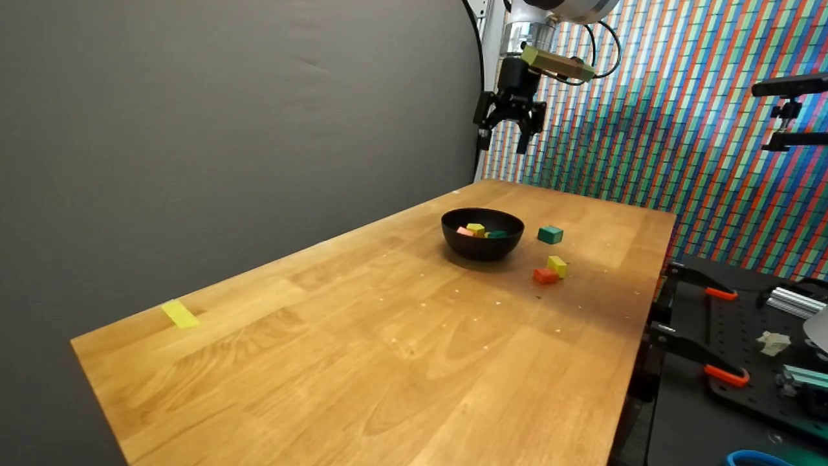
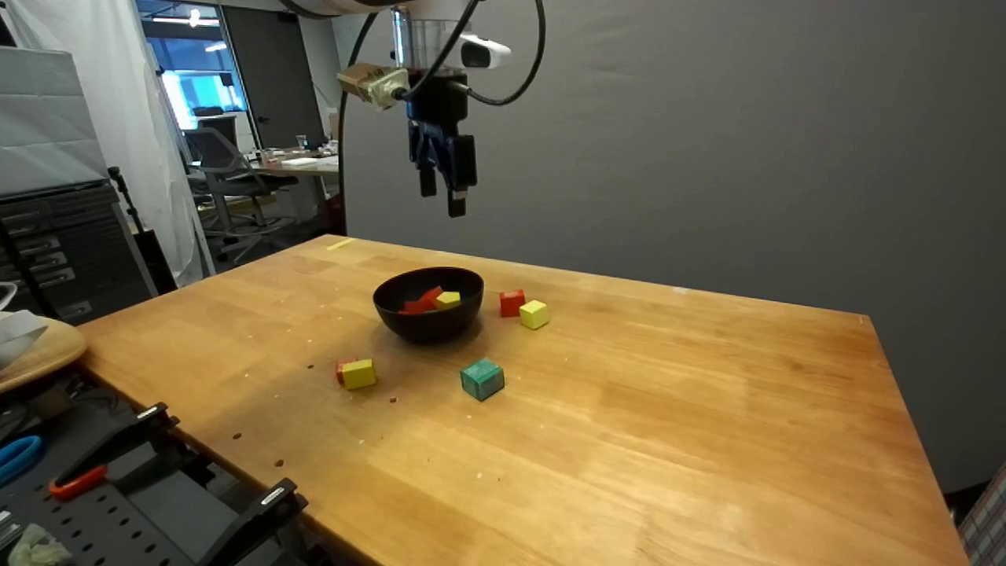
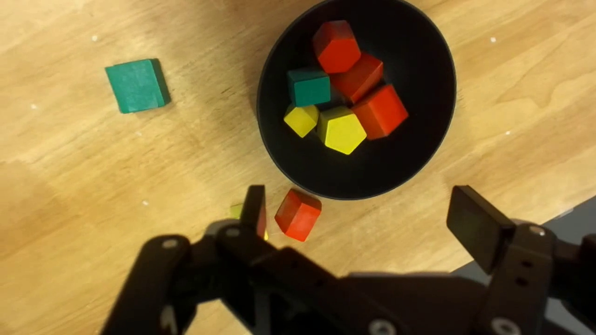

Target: Pick up all the cube boxes on the table and put them inside the bowl

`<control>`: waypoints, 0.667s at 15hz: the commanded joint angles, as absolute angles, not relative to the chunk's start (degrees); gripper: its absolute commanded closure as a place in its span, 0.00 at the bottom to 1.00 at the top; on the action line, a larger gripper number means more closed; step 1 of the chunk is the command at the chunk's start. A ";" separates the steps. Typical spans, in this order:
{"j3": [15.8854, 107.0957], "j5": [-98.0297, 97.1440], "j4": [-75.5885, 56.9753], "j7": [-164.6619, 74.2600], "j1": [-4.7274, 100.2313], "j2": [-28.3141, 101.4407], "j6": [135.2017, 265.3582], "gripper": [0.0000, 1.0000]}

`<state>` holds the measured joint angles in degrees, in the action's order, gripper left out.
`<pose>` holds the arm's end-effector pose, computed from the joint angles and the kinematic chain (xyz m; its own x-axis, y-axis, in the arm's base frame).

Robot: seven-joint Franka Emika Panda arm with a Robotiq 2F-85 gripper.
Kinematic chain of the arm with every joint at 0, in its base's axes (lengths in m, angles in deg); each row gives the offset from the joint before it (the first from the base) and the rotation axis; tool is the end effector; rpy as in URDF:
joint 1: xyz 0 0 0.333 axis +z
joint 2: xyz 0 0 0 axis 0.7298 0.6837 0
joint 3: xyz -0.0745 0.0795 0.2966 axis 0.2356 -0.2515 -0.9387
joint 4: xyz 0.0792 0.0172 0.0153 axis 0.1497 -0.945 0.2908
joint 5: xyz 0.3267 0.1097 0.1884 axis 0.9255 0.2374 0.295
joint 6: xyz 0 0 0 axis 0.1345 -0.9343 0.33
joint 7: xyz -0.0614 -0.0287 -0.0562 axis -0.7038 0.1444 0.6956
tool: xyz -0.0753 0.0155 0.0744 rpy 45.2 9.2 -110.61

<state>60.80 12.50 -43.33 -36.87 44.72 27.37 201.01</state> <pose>0.5448 -0.0493 0.3261 0.9039 -0.4277 -0.0058 -0.4252 -0.8970 -0.1204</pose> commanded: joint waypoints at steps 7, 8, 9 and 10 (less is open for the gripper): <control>67.53 0.27 -33.98 -21.86 47.04 45.93 220.28 0.00; 68.13 0.60 -32.76 -22.36 46.89 47.44 220.28 0.00; 68.28 1.53 -31.57 -23.06 46.46 48.73 219.83 0.00; 67.66 2.98 -30.56 -24.37 45.63 49.90 219.10 0.00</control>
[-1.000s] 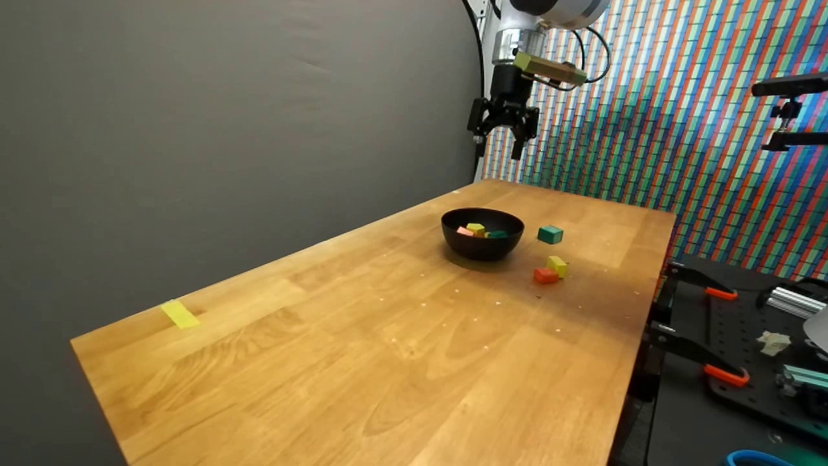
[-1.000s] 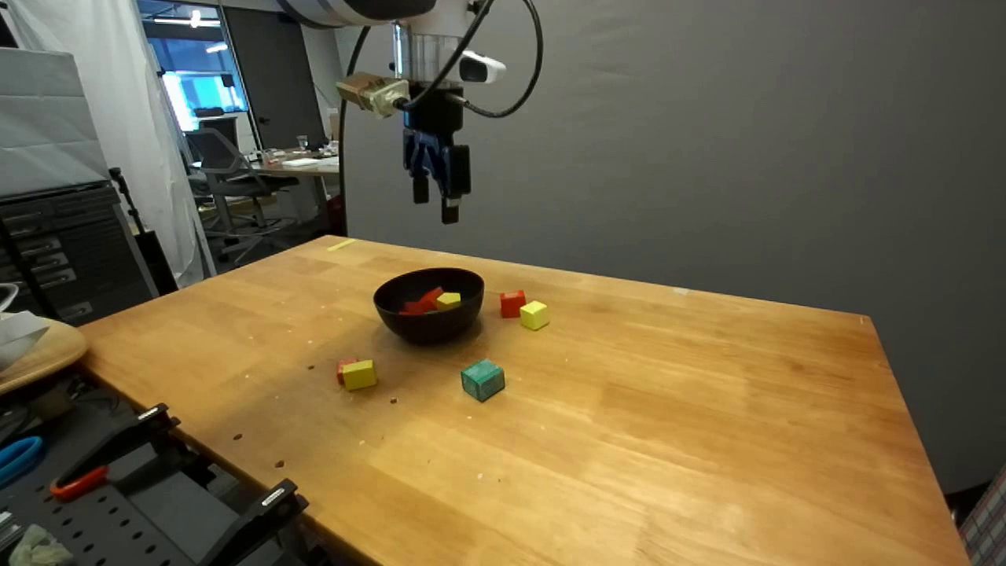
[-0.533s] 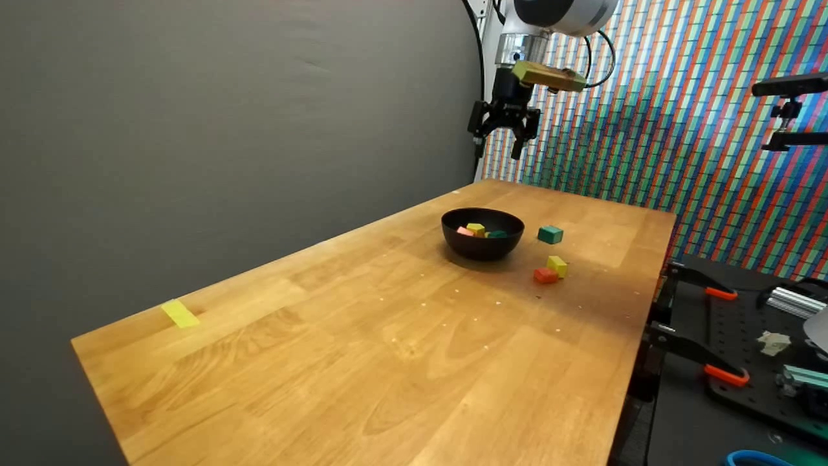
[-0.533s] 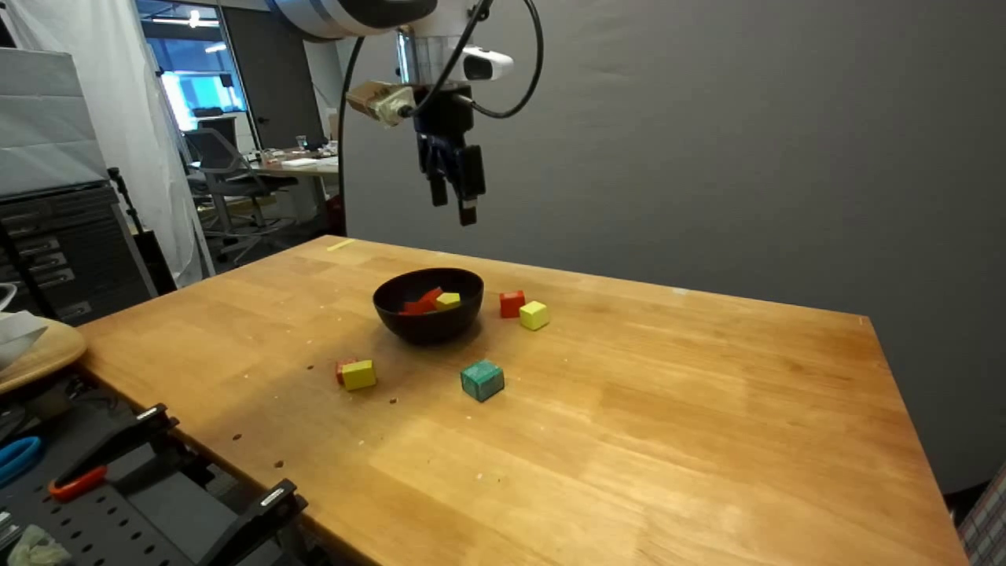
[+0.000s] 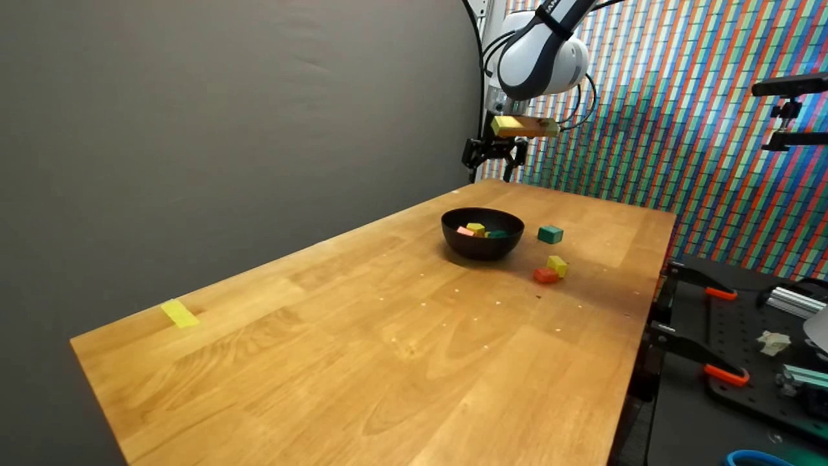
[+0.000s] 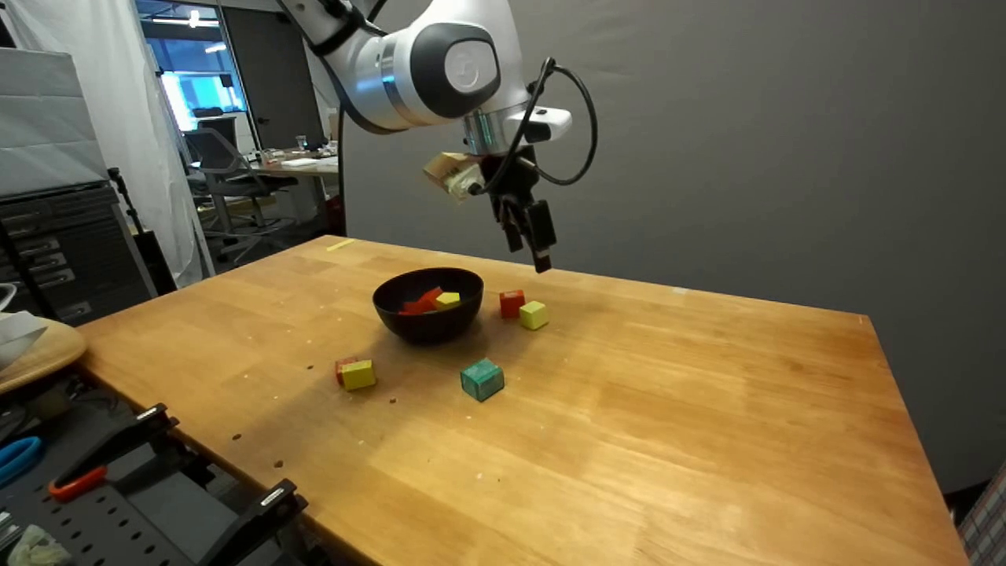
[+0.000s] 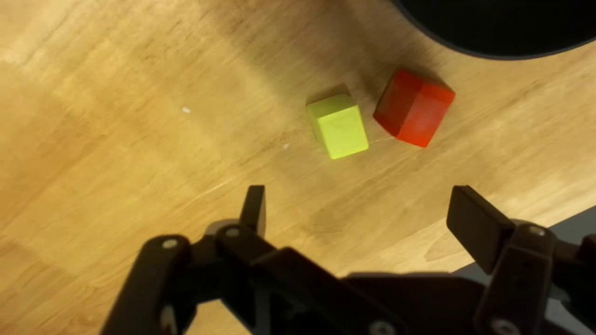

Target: Pick up all the cube boxes on the table and put them inside the bowl

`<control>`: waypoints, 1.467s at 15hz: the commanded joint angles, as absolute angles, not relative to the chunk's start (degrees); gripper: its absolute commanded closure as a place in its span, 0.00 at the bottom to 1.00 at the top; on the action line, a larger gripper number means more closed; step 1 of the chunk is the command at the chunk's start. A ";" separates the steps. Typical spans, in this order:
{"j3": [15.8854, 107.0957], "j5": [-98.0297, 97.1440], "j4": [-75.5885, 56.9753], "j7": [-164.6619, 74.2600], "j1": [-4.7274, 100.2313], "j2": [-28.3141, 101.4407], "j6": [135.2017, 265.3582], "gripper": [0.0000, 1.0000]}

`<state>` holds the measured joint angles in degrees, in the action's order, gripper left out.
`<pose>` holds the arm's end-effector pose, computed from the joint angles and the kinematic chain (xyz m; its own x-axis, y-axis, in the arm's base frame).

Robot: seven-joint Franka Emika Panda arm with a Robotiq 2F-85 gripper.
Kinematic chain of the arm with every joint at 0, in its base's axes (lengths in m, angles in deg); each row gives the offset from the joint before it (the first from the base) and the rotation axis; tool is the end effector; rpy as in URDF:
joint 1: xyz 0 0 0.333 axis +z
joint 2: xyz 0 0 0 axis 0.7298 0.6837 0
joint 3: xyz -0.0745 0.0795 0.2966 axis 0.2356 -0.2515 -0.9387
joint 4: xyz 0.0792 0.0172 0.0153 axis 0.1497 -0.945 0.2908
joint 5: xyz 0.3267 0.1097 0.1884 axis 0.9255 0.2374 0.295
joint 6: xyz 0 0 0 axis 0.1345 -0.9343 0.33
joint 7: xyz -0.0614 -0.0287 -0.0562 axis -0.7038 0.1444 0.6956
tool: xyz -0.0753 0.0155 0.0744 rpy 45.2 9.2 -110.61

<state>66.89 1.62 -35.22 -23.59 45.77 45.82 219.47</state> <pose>0.5991 -0.1075 0.2325 0.8073 -0.5587 0.1899 -0.5683 -0.8228 -0.0051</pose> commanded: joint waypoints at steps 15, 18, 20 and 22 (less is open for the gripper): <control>63.06 10.63 -24.47 -34.89 40.29 58.71 214.52 0.48; 62.64 10.86 -23.27 -35.41 40.30 59.77 213.74 0.40; 63.02 10.36 -23.15 -35.02 40.94 59.74 213.32 0.42; 63.84 9.23 -24.48 -34.52 42.02 57.18 210.91 0.51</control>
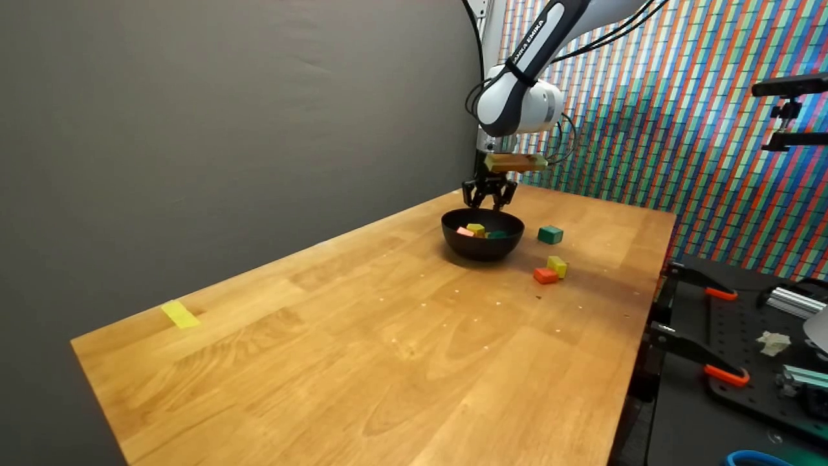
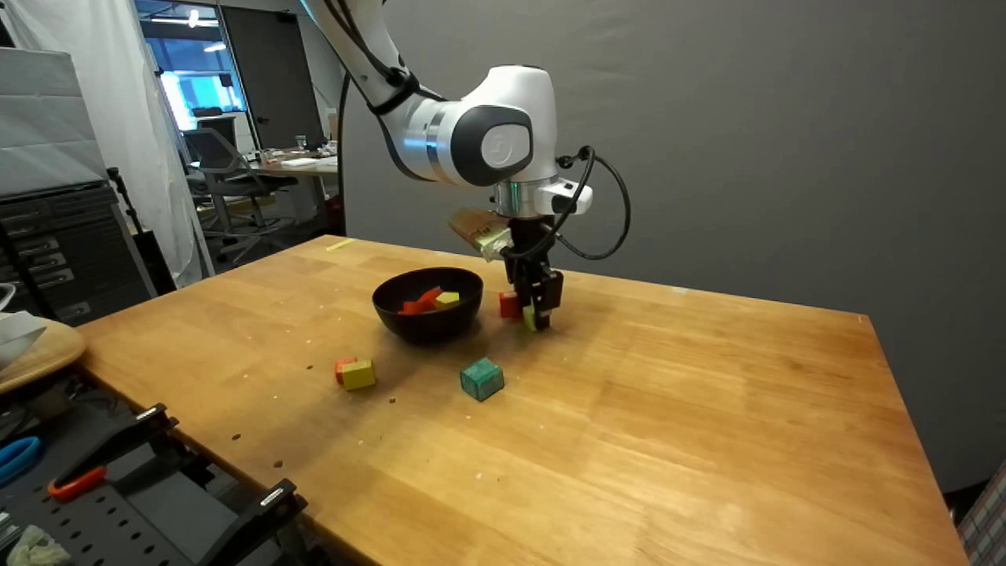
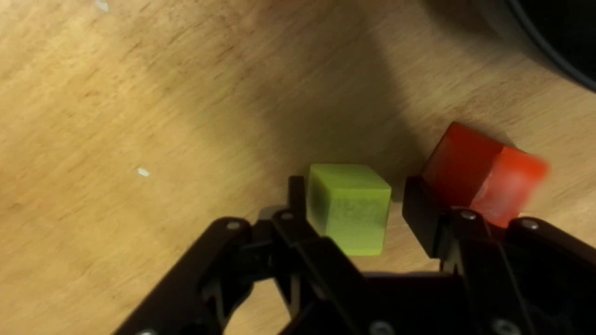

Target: Pick up all the cube boxes on the table and put them inside the bowl

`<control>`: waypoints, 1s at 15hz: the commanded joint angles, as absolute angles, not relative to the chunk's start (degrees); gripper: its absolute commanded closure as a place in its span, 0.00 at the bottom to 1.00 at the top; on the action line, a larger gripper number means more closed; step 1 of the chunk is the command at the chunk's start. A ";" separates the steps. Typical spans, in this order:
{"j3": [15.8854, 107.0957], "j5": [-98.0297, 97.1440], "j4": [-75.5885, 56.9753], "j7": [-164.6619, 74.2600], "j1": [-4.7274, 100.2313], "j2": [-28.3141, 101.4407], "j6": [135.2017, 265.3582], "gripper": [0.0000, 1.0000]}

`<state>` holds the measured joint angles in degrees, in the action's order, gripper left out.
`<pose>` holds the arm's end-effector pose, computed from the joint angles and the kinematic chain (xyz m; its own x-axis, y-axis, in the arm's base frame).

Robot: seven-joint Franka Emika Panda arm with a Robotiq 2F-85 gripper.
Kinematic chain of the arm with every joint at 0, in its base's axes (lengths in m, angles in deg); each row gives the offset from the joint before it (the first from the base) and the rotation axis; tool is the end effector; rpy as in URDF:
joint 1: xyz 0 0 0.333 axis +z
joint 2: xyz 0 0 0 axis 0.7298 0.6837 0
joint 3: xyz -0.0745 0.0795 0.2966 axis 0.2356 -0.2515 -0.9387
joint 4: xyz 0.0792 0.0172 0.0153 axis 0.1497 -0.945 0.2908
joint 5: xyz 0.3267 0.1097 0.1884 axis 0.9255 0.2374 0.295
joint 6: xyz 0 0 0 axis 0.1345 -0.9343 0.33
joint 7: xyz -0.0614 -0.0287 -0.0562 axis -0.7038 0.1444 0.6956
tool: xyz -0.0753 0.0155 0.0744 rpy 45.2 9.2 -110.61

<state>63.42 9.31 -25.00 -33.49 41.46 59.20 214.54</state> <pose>0.6196 -0.1239 0.1460 0.8473 -0.5301 0.0329 -0.5300 -0.8479 -0.0099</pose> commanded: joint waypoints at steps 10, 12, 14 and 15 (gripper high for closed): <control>62.37 8.37 -28.41 -37.55 43.66 37.24 198.19 0.89; 60.23 11.31 -27.02 -40.20 43.38 36.84 192.33 0.89; 58.79 14.15 -25.84 -41.69 43.49 38.69 187.62 0.89; 58.96 13.22 -25.97 -39.94 44.27 40.00 188.73 0.89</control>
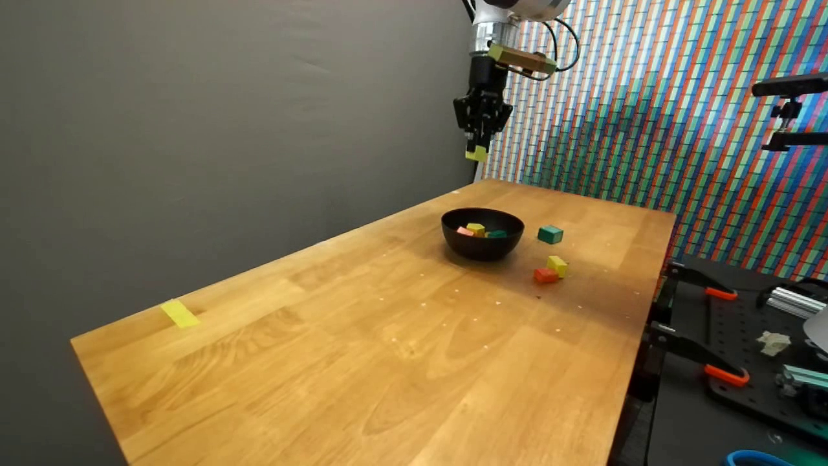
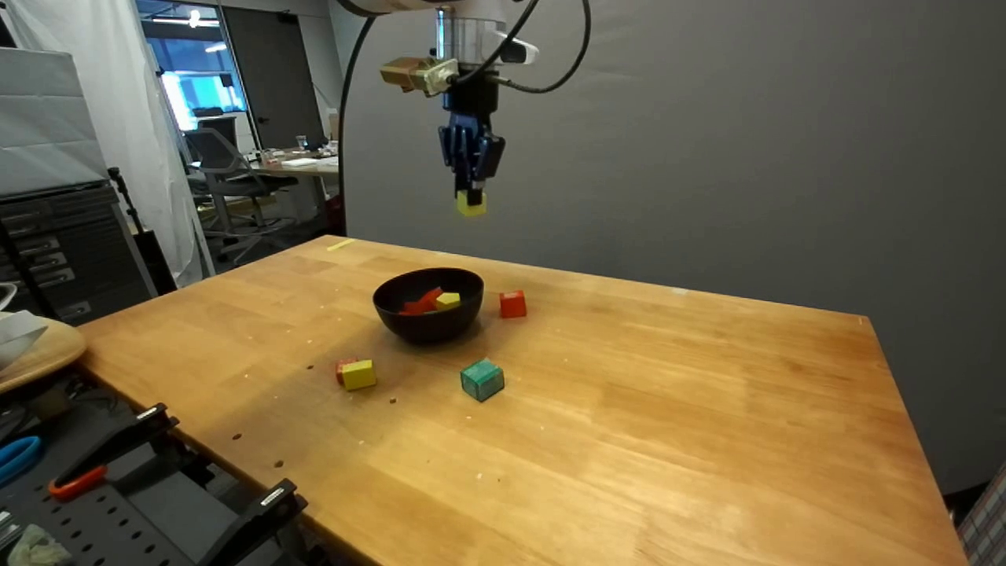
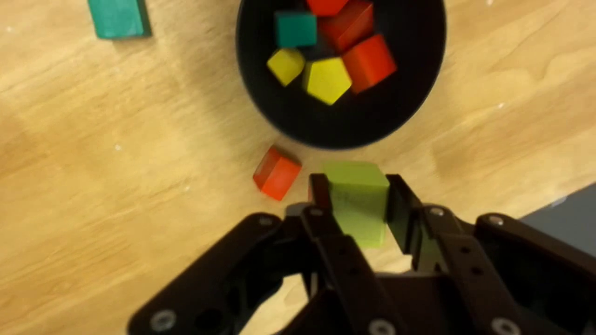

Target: Pick up all the cube boxes on the table and put them inside the bowl

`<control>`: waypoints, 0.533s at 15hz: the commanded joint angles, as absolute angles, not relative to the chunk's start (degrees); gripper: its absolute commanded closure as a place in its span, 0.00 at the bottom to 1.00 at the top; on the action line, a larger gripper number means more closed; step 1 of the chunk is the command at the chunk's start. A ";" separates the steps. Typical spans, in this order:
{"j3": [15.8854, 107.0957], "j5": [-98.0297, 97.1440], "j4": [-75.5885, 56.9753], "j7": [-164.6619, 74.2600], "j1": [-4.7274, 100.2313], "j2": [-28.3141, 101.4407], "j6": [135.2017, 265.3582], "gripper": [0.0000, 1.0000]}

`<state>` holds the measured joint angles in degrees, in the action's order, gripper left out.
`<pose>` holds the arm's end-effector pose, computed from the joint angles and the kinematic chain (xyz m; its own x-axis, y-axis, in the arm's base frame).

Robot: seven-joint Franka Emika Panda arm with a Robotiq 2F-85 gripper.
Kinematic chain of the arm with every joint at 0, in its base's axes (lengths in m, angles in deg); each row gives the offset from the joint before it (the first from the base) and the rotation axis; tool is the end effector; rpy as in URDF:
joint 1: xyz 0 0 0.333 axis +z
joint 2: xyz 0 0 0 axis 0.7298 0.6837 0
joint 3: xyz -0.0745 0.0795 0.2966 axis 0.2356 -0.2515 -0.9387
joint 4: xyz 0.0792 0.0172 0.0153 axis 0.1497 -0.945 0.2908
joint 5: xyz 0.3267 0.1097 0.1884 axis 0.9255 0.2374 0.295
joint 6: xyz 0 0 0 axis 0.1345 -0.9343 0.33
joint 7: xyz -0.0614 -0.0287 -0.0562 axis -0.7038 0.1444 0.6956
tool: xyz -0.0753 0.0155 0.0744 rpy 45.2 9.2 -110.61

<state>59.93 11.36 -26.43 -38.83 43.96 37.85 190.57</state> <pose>0.6117 -0.0499 0.3318 0.9301 -0.3611 -0.0663 -0.3663 -0.9252 -0.0993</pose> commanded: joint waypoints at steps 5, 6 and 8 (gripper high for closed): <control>58.71 12.57 -25.44 -38.20 45.43 45.84 189.24 0.41; 58.68 12.75 -25.24 -38.25 45.44 46.47 189.06 0.40; 58.64 13.26 -25.19 -38.74 45.12 46.40 188.94 0.27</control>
<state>58.64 12.26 -26.56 -38.82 45.22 46.36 189.57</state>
